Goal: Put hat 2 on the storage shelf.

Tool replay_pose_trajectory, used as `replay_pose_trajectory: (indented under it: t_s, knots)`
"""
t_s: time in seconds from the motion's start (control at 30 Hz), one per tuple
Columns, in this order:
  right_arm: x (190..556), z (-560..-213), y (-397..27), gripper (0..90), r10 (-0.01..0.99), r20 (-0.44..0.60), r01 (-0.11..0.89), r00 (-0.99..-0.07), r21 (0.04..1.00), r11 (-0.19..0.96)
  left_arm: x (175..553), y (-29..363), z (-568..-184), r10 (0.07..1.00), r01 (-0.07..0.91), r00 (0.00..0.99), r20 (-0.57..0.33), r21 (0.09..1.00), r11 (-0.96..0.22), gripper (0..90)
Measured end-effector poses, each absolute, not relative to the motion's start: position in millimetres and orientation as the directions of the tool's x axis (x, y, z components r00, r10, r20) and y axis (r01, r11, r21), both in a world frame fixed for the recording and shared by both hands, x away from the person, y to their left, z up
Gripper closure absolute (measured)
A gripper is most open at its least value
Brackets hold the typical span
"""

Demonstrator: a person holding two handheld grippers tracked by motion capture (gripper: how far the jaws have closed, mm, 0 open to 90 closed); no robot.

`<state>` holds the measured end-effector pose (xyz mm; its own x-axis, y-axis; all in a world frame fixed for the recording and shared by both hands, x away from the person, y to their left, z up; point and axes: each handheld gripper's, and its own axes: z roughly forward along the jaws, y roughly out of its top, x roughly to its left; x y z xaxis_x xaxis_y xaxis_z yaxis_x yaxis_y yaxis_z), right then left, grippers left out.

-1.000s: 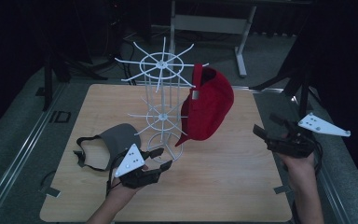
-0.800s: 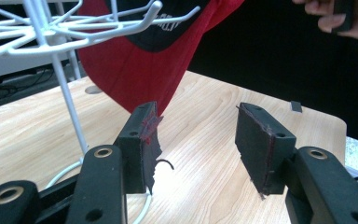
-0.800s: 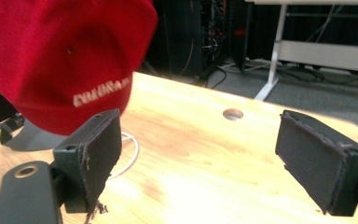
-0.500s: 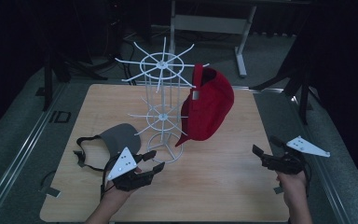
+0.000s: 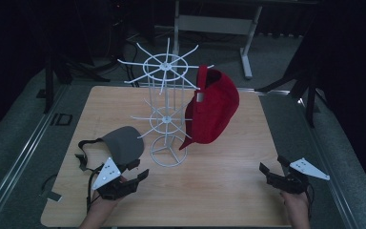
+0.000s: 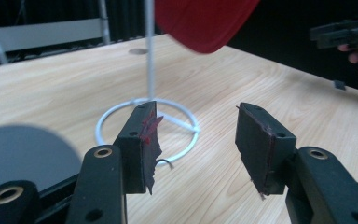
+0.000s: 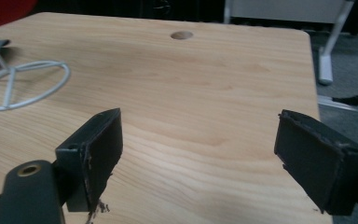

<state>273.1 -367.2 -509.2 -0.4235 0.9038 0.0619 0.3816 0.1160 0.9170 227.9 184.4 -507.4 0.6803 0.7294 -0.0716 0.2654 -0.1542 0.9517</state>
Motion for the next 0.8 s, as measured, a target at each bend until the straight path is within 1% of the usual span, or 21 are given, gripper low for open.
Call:
replay_pose_trajectory:
  t_s: [0.03, 0.1, 0.23, 0.27, 0.33, 0.4, 0.5, 0.57, 0.6, 0.67, 0.7, 0.73, 0.8]
  knots:
    - [273, -509, -367, 15.0, 0.904, 0.062, 0.382, -0.424, 0.917, 0.116, 228, 184, -507, 0.729, 0.265, 0.68, -0.072, 0.952, -0.154, 49.8]
    - [271, -518, -371, 15.0, 0.918, 0.066, 0.392, -0.391, 0.914, 0.102, 226, 197, -513, 0.752, 0.275, 0.655, -0.078, 0.951, -0.141, 49.8]
    - [270, -525, -373, 15.0, 0.924, 0.051, 0.388, -0.378, 0.915, 0.109, 223, 210, -517, 0.774, 0.281, 0.629, -0.076, 0.95, -0.135, 49.8]
    - [270, -529, -374, 15.0, 0.926, 0.067, 0.383, -0.371, 0.92, 0.087, 222, 218, -519, 0.791, 0.287, 0.609, -0.06, 0.946, -0.149, 49.8]
    - [269, -532, -375, 15.0, 0.928, 0.07, 0.378, -0.366, 0.923, 0.079, 221, 222, -520, 0.798, 0.288, 0.6, -0.058, 0.946, -0.148, 49.8]
    - [270, -536, -376, 15.0, 0.929, 0.075, 0.369, -0.362, 0.927, 0.069, 218, 236, -523, 0.814, 0.294, 0.578, -0.053, 0.945, -0.147, 49.8]
    - [270, -541, -378, 15.0, 0.929, 0.092, 0.371, -0.359, 0.927, 0.052, 216, 246, -525, 0.826, 0.297, 0.562, -0.053, 0.944, -0.142, 49.7]
    - [271, -544, -378, 15.0, 0.928, 0.096, 0.378, -0.36, 0.924, 0.052, 214, 260, -529, 0.846, 0.308, 0.53, -0.055, 0.942, -0.132, 49.8]
    - [271, -546, -377, 15.0, 0.927, 0.098, 0.381, -0.363, 0.923, 0.052, 214, 260, -529, 0.846, 0.308, 0.53, -0.055, 0.942, -0.132, 49.7]
    - [271, -548, -376, 15.0, 0.927, 0.086, 0.39, -0.365, 0.918, 0.068, 212, 276, -533, 0.87, 0.323, 0.491, -0.048, 0.937, -0.131, 49.7]
    - [270, -549, -376, 15.0, 0.925, 0.087, 0.389, -0.369, 0.918, 0.069, 212, 276, -533, 0.87, 0.323, 0.491, -0.048, 0.937, -0.131, 49.7]
    - [270, -549, -375, 15.0, 0.924, 0.088, 0.391, -0.373, 0.918, 0.07, 210, 287, -535, 0.882, 0.338, 0.468, -0.053, 0.933, -0.124, 49.3]
    - [270, -550, -375, 15.0, 0.924, 0.09, 0.393, -0.372, 0.917, 0.069, 209, 292, -535, 0.889, 0.345, 0.456, -0.049, 0.93, -0.126, 47.8]
